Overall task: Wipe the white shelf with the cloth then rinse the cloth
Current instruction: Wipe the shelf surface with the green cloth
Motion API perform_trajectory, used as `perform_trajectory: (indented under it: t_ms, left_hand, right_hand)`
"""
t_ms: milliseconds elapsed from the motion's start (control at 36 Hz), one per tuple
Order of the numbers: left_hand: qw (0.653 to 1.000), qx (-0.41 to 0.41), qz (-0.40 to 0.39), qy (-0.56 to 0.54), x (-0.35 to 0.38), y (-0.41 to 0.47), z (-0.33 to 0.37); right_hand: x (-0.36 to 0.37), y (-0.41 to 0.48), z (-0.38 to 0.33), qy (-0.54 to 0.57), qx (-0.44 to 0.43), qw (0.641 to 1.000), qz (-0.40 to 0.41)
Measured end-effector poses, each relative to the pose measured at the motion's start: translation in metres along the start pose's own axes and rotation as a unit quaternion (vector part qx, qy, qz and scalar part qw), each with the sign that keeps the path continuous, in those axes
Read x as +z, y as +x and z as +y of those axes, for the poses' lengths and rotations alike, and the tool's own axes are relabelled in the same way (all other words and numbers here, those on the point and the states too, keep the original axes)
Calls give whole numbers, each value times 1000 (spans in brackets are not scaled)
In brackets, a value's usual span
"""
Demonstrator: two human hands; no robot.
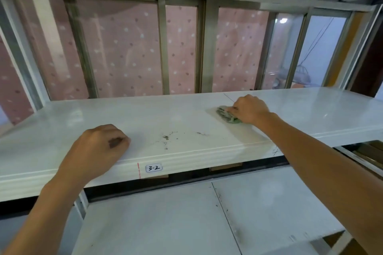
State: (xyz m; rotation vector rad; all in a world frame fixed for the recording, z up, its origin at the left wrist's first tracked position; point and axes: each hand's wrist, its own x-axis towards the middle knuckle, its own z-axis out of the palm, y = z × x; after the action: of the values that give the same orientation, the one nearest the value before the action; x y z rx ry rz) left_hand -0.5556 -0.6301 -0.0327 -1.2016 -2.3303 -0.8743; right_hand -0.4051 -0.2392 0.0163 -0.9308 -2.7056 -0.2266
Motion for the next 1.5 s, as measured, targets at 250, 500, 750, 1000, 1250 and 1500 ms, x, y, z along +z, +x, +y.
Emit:
perform_trajectory:
  t_ms: [250,500,750,1000,1250,1500]
  left_hand:
    - [1000,18,6,4,-2,-3,4]
    - [999,34,13,3,-6,-9,-3]
    - [999,44,22,10,-16,-20,-8]
    - [996,74,41,23,-17,-30,-10]
    - [996,70,45,13,-23,-37,-14]
    - [996,73,51,20,-30,-45,-26]
  right_hand:
    - [-1,-42,41,-37,41,998,13]
    - [-1,-69,6,-50,81,995,4]
    - [-11,-79,-39,-48,56,997,-17]
    - [-13,-93,-87,-88,-68,994,-13]
    - [-19,-91,-116,-20,-167,984,-57]
    - [-20,-92,-160,-26,-221,974,-30]
